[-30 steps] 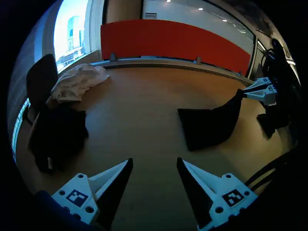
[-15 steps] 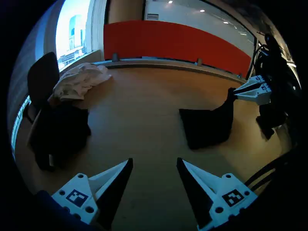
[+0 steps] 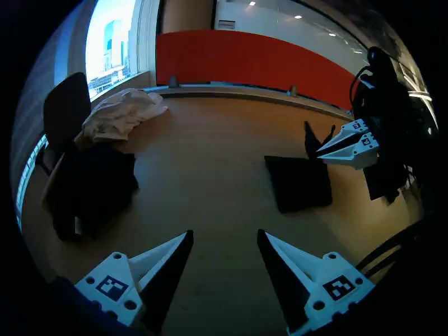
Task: Fold towel
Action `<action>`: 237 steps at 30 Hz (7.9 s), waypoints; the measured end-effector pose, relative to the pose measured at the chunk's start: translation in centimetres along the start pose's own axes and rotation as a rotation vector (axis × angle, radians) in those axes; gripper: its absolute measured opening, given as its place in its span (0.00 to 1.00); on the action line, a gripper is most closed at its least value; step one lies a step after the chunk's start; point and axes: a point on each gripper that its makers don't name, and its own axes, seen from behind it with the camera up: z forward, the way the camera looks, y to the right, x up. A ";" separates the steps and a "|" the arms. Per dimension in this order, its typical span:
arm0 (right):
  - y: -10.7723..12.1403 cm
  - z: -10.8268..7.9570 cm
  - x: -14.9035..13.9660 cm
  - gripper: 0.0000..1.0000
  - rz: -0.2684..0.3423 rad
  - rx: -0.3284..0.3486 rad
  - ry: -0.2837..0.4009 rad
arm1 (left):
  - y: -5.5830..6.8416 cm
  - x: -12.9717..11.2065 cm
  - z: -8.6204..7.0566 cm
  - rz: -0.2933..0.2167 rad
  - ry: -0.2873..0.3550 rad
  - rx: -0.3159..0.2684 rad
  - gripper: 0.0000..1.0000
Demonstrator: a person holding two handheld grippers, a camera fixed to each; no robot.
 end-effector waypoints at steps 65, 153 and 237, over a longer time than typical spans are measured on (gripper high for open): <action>-1.9 -1.9 -9.4 0.74 0.155 -0.028 -0.135 | -0.8 0.2 0.2 -0.005 0.001 0.016 0.84; 4.4 -9.0 0.2 0.06 0.175 -0.256 0.079 | 0.4 2.7 0.1 0.016 0.037 -0.010 0.84; 19.3 -31.4 -10.4 0.05 0.364 -0.631 0.098 | 1.8 5.4 1.2 0.080 0.043 -0.019 0.84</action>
